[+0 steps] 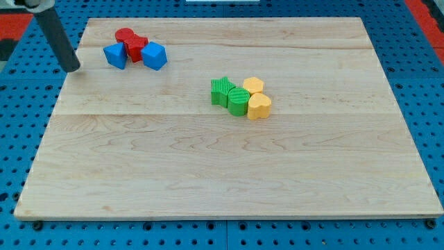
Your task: Move the blue cube towards center of the board
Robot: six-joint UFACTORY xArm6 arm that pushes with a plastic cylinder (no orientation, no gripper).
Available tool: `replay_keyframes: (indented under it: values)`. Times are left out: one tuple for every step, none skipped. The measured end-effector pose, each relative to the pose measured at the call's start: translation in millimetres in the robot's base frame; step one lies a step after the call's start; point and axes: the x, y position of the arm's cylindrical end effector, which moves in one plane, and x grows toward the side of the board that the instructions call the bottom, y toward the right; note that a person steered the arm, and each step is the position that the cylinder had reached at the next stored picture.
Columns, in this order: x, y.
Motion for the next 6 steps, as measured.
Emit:
replay_keyframes:
  values:
    - [-13.6,66.2]
    - [-13.3,156.8]
    - [-18.6,183.5]
    - [-20.0,196.8]
    - [-50.3,230.7]
    - [-83.7,234.7]
